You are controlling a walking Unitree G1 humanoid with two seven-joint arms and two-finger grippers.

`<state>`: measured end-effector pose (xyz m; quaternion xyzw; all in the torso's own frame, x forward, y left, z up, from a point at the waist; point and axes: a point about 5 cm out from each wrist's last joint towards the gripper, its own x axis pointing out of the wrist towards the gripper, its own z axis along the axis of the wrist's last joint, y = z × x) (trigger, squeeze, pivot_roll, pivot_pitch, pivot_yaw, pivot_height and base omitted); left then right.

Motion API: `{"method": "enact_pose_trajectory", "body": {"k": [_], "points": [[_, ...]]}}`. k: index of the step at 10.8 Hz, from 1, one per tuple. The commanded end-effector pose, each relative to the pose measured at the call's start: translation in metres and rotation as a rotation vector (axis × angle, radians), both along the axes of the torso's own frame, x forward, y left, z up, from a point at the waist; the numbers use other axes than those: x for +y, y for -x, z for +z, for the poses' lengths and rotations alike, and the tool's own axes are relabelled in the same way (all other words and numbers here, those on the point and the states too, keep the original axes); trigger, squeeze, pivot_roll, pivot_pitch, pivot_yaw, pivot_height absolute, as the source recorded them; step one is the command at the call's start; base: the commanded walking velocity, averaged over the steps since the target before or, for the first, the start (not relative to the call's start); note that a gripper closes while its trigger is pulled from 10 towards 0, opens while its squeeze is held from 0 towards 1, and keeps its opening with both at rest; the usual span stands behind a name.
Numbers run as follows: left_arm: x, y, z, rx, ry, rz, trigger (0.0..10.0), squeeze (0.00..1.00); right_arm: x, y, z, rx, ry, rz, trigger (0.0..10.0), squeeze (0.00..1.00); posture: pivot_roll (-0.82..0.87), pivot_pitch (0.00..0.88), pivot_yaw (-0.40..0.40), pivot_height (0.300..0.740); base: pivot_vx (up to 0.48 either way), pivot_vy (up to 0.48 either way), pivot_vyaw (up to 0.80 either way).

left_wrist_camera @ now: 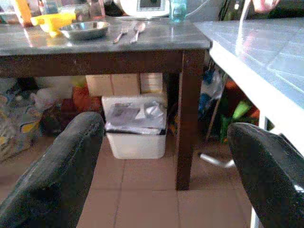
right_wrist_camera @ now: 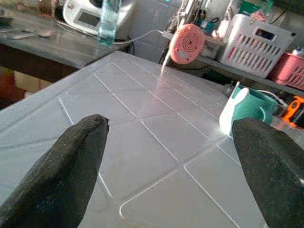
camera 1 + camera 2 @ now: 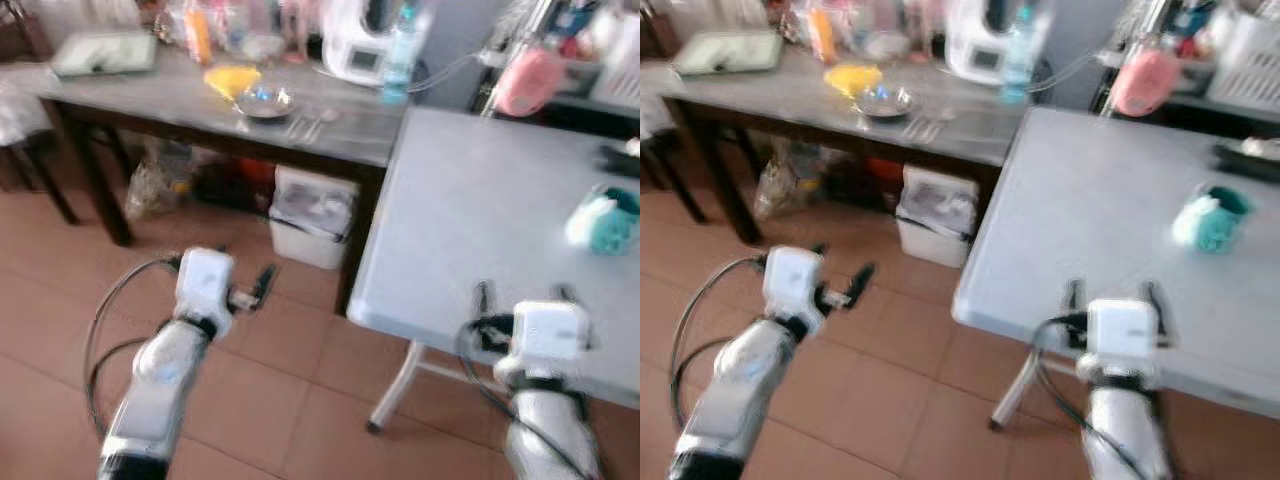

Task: Setting the table

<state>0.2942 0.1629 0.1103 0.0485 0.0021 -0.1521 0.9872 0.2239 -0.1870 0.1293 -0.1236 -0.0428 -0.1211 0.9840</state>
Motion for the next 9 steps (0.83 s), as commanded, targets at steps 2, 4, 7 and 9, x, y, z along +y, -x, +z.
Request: {"method": "enact_pose_trajectory", "body": {"k": [2, 4, 7, 9], "points": [[-0.0065, -0.0025, 0.005, -0.022, -0.002, -0.025, 10.0, 0.0, -0.0072, 0.0005, 0.004, -0.015, 0.021, -0.043, 10.0, 0.0, 0.16, 0.051, 0.006, 0.74, 0.0, -0.48, 0.0], [-0.0082, -0.0035, 0.0051, -0.022, -0.001, -0.03, 10.0, 0.0, -0.0067, -0.0001, 0.0036, -0.014, 0.022, -0.047, 10.0, 0.0, 0.16, 0.051, 0.004, 0.74, 0.0, -0.48, 0.0], [-0.0107, -0.0066, 0.0057, -0.021, 0.015, -0.016, 10.0, 0.0, -0.0083, -0.0023, 0.0048, -0.016, 0.022, -0.055, 10.0, 0.0, 0.15, 0.047, -0.003, 0.74, 0.0, 0.0, -0.15], [-0.0099, -0.0104, 0.0066, -0.019, 0.028, 0.0, 10.0, 0.0, -0.0089, -0.0029, 0.005, -0.016, 0.023, -0.056, 10.0, 0.0, 0.16, 0.043, -0.005, 0.74, 0.0, 0.0, -0.79]]}}
